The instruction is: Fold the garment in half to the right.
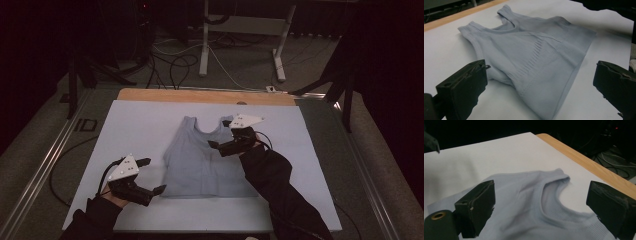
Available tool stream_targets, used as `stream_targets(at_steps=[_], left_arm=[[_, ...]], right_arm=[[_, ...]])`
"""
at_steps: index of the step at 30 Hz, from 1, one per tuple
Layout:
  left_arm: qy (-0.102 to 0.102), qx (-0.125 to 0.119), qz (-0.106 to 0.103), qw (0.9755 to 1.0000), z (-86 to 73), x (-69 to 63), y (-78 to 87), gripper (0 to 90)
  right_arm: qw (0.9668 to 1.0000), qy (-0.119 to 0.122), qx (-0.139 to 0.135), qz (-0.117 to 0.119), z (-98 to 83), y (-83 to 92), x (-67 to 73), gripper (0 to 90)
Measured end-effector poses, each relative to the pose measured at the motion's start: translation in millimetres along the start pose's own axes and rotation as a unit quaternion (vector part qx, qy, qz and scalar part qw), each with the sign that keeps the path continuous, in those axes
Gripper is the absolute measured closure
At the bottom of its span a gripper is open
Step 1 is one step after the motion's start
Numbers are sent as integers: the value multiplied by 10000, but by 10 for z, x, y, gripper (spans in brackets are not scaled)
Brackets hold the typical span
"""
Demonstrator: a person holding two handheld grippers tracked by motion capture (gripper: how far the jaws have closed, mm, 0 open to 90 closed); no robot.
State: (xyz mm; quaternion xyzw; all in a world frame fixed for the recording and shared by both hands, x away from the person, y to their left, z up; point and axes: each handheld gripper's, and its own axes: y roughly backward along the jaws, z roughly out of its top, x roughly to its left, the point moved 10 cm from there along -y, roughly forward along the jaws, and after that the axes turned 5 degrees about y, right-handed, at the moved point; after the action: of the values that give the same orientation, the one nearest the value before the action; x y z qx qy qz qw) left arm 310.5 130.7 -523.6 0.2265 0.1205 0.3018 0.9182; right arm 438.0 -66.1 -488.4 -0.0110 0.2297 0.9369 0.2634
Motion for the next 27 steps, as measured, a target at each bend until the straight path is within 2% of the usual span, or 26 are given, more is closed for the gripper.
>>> stream_targets(at_steps=[5,8,12,19,20,21,23,24,27], left_arm=[[101,266,4,9996,-79,-33,-104,2],[205,344,30,9992,-127,-34,-160,2],[237,469,245,9983,-190,8,-222,2],[327,680,305,9967,-285,33,-309,2],[344,914,275,9948,-350,19,-341,2],[343,991,244,9942,-375,14,-355,2],[378,986,291,9940,-392,23,-363,3],[416,1052,228,9933,-411,10,-368,4],[370,1205,188,9918,-456,-3,-384,5]], right_arm=[[10000,29,41,81,51,-181,23,85],[9998,112,102,134,68,-279,33,85],[9995,158,143,221,101,-400,55,85],[9992,136,196,322,138,-605,77,85],[9992,118,177,331,154,-641,65,85],[9992,123,190,323,162,-666,56,85],[9993,108,173,318,183,-718,35,85],[9993,51,194,323,188,-738,36,85],[9990,148,277,316,183,-813,15,85]])
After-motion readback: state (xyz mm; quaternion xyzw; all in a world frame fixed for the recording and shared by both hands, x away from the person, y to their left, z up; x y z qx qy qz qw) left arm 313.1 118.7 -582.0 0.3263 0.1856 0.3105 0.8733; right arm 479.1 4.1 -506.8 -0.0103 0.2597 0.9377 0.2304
